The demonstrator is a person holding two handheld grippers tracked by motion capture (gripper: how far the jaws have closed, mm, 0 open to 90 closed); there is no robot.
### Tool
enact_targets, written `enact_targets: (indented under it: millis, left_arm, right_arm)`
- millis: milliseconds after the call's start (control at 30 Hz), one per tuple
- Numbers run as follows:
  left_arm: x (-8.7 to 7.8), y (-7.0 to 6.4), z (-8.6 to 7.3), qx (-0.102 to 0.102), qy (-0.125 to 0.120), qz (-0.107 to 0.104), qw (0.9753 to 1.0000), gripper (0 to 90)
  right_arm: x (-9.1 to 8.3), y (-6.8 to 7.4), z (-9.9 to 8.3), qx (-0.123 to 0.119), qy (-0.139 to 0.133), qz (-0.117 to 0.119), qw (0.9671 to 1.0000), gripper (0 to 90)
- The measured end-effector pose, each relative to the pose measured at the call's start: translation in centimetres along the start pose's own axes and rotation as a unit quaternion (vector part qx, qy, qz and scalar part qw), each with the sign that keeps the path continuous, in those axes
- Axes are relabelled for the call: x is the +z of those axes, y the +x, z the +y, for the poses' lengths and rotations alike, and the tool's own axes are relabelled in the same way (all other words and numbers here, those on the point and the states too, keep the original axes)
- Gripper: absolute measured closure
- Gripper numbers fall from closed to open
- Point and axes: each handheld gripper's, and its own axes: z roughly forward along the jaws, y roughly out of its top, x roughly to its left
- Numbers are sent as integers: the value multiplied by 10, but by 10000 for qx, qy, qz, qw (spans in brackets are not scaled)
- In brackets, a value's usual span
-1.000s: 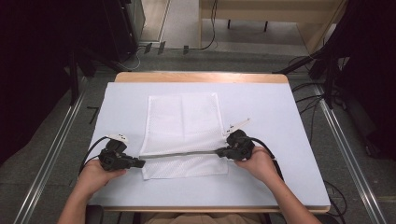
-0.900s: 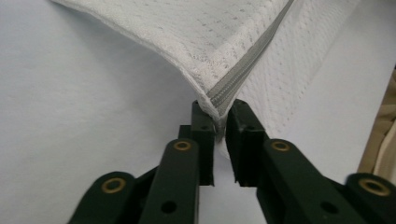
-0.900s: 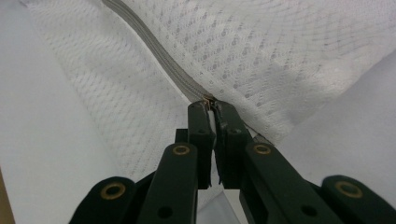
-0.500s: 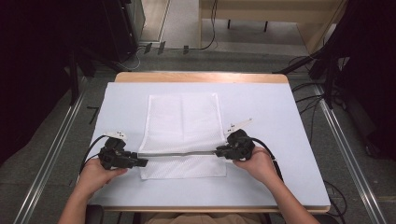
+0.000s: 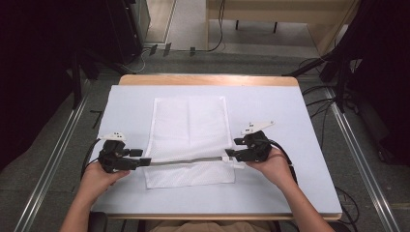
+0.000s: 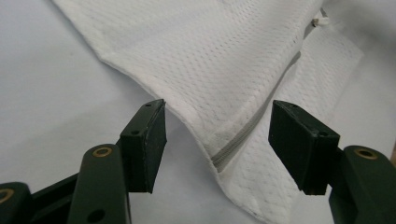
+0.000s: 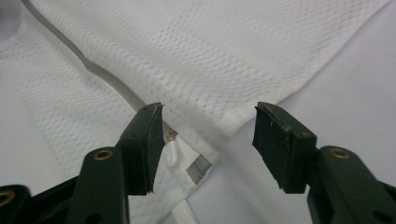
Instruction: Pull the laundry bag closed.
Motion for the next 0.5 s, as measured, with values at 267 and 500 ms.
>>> enact_targets:
  millis: [267, 500]
  left_arm:
    - [-4, 6, 0, -119, -150, 300, 9994, 369]
    - [-7, 11, -2, -217, -176, 458, 9986, 367]
  right_arm:
    - [-9, -13, -4, 81, -283, -290, 9991, 357]
    - [-16, -24, -8, 182, -402, -405, 9982, 338]
